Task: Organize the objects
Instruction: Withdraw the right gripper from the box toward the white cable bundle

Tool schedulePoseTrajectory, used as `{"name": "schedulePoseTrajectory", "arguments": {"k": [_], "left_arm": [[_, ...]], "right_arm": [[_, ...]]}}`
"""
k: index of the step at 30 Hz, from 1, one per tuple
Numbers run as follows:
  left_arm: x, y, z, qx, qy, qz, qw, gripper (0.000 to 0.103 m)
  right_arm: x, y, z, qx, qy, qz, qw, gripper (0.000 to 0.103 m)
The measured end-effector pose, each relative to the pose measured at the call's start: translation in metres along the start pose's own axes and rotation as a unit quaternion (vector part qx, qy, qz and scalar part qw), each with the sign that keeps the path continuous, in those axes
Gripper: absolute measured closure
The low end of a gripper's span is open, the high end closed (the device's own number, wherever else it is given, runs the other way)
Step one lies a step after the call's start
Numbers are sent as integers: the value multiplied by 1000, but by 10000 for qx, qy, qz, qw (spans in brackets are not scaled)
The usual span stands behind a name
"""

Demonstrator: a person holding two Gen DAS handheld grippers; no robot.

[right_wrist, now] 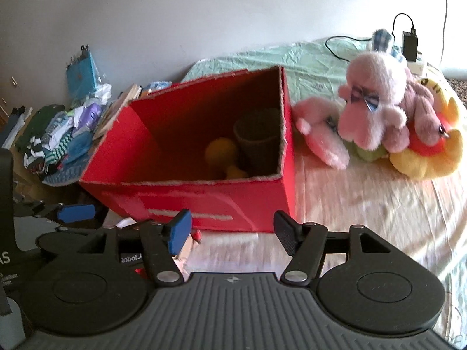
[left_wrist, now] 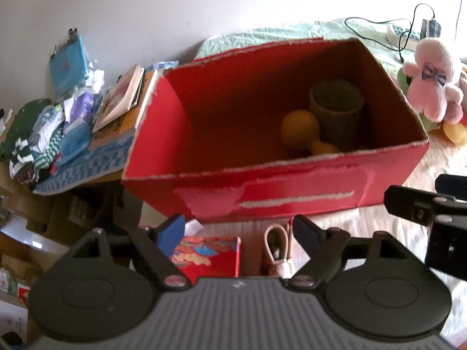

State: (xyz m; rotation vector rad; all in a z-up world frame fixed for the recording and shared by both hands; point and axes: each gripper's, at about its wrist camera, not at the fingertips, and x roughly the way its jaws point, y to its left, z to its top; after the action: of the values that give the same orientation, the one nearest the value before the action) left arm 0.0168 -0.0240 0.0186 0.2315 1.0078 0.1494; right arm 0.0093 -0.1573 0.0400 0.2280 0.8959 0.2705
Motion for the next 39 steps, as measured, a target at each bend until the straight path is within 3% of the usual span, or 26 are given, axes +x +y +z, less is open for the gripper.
{"name": "schedulePoseTrajectory", "arguments": {"k": [16,39], "left_arm": [[6,-12,-24,-123,353,51,9993,12],[15,-12,-37,-147,558,68,9983,11]], "right_arm": [[2,-10,-19,-65,302,81,9995,38],[14,-17,-30,242,823,144,9962,39]]}}
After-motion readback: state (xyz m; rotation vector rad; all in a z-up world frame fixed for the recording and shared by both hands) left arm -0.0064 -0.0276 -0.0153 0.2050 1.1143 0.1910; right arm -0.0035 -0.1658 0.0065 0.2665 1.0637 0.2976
